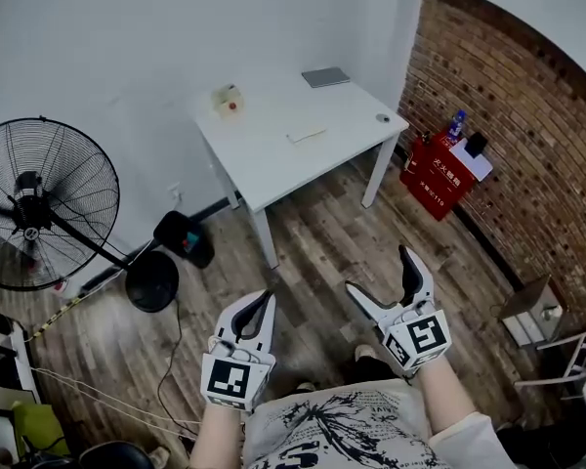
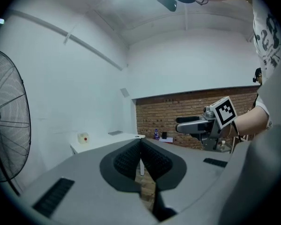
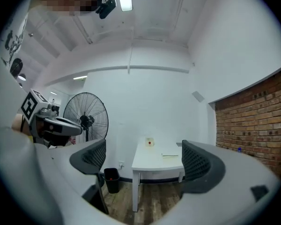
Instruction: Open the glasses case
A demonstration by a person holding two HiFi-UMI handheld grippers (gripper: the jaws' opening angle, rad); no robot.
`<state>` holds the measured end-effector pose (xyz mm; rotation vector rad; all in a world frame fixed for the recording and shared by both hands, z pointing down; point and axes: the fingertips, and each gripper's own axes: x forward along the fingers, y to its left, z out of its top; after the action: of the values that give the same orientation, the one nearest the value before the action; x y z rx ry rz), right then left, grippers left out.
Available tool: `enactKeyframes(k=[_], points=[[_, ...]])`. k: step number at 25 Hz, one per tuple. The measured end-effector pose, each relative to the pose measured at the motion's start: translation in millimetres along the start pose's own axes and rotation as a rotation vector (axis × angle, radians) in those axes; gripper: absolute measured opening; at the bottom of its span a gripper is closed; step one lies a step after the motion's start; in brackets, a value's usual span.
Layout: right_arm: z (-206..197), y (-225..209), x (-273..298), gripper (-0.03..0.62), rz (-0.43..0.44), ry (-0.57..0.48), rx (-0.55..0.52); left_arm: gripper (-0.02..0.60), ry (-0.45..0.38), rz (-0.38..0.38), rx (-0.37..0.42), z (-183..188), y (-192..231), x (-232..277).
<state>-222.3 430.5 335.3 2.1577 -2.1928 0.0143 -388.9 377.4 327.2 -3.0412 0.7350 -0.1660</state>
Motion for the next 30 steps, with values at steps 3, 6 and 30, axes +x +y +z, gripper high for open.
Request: enactKeyframes(k=[3,6,30], points=[[-8.4,-14.2,25.2,0.495,0.032,0.008,0.012,0.014,0.037,0.023,0.01,-8.2,10.7,20.4],[-18.4,-38.6,57.8,0.495,0.072,0.013,0.028,0.014,0.024,0.056,0.005,-11.2,20.1,53.9],[-27.4,-305.8,332.9,0.465,0.43,0.136,-0.092,0.014,0.151,0.366,-0.09,5.4,101.6,398.3]])
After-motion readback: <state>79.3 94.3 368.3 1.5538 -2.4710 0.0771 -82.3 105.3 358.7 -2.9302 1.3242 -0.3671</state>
